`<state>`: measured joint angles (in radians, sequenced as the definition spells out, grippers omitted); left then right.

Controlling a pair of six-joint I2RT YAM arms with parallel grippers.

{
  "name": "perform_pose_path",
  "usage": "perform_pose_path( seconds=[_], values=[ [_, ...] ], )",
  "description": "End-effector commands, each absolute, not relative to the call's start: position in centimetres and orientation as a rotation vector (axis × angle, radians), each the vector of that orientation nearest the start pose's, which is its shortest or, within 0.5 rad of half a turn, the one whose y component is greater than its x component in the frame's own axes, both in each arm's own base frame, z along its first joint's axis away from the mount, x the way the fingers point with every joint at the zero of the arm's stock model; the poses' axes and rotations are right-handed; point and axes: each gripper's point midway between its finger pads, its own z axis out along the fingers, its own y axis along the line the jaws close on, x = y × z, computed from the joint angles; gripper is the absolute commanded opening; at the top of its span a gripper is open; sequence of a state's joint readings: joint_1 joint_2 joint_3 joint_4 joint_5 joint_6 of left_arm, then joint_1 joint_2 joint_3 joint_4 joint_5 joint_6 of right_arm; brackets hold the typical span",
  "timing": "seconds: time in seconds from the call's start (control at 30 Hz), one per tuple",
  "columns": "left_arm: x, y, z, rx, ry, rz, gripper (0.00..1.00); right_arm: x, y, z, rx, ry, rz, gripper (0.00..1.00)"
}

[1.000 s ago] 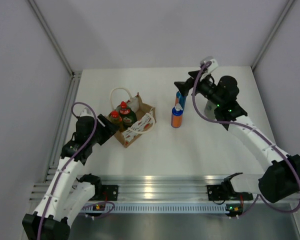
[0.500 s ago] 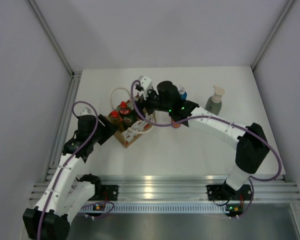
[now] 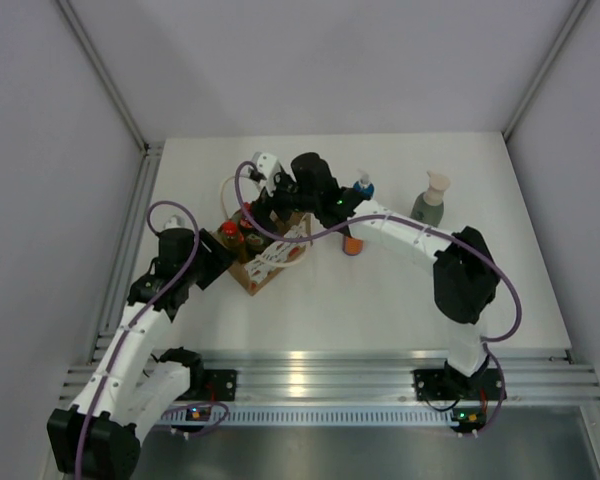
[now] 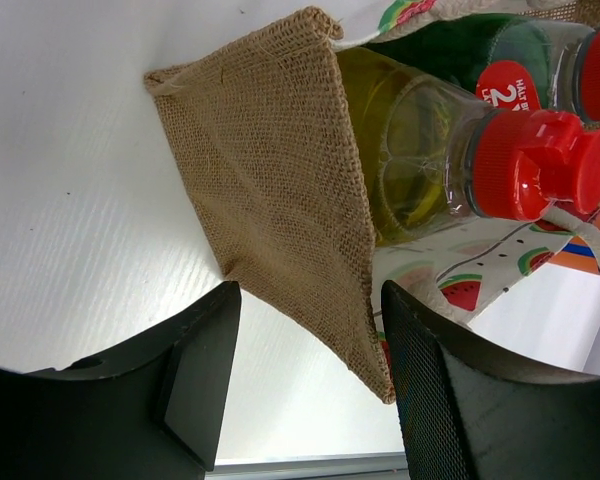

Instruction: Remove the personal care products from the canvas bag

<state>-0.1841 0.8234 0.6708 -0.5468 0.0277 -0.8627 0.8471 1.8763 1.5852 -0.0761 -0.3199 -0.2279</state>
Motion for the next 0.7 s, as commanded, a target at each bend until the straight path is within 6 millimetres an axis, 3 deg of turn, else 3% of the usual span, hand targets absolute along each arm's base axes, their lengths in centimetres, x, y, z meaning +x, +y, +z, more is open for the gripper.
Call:
perform_pose_path(
  seconds=[0.0,0.07,0.2,0.43,0.67],
  values=[
    [25.8,-8.1,15.2,-0.759,2.191,-0.552,0.63,34.9,45.9,22.9,-1.273,1.528,0.799,0.85],
    [25.9,-8.1,15.1,-0.757,2.192,-0.551,0.63,35.4,45.8,22.9,-1.28,1.514,0.821,0.83],
    [25.8,-8.0,15.0,-0.752,2.198,-0.546,0.63,34.4,46.9,22.5,-1.341,1.455,0.904,0.79],
    [26.0,-7.5,14.5,-0.764,2.201,-0.501,0.63,34.1,48.2,23.9,-1.301,1.295,0.973,0.79],
    [26.0,-7.5,14.6,-0.756,2.199,-0.502,0.63,35.6,49.9,23.6,-1.241,1.278,1.014,0.79]
  ],
)
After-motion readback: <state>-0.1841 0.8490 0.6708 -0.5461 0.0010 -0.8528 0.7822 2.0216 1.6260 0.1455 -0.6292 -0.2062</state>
